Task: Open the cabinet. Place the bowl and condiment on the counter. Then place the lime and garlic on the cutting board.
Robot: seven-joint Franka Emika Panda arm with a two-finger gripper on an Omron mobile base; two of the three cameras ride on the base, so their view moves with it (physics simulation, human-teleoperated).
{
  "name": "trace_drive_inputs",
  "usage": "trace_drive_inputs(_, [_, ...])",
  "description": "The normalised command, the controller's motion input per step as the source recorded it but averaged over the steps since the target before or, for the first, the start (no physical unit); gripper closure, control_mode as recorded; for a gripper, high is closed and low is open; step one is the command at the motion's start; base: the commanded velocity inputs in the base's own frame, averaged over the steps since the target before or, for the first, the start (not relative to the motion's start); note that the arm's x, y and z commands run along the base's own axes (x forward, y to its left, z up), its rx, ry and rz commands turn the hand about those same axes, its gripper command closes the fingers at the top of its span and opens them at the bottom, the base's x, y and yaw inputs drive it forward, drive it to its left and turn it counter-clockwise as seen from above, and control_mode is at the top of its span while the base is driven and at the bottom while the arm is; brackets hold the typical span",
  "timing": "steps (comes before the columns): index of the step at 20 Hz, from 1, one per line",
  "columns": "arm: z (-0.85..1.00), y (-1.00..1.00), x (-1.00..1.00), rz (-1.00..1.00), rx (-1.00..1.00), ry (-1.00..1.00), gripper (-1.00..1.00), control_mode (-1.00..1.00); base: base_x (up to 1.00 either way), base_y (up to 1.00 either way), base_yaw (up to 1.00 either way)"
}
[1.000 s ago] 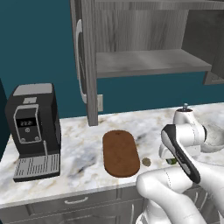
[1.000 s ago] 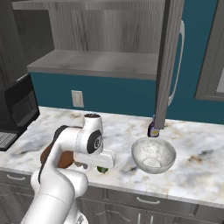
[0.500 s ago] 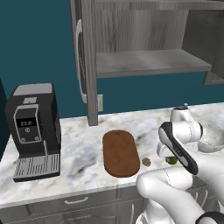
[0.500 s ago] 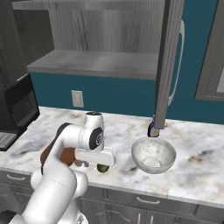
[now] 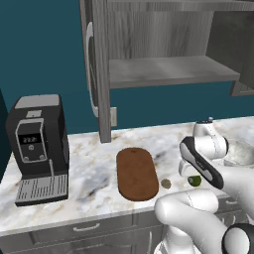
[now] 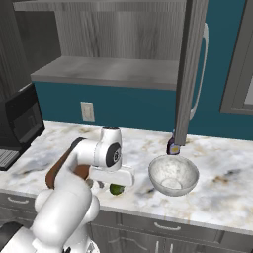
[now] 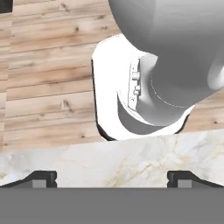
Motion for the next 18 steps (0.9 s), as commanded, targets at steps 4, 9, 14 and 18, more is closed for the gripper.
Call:
trace_drive_inputs(4, [-0.14, -0.01, 0.12, 0.00, 0.02, 0.00, -1.00, -1.00, 0.00, 0.00, 0.00])
trace_drive_inputs(9, [-0.13, 0.00, 0.14, 0.00, 0.03, 0.00, -1.00, -1.00, 0.00, 0.00, 0.00])
trace_drive_inputs(14, [-0.16, 0.00, 0.13, 0.00, 0.01, 0.00, -1.00, -1.00, 0.00, 0.00, 0.00])
trace_drive_inputs(18, [-0.15, 0.00, 0.16, 0.00, 0.01, 0.00, -1.00, -1.00, 0.00, 0.00, 0.00])
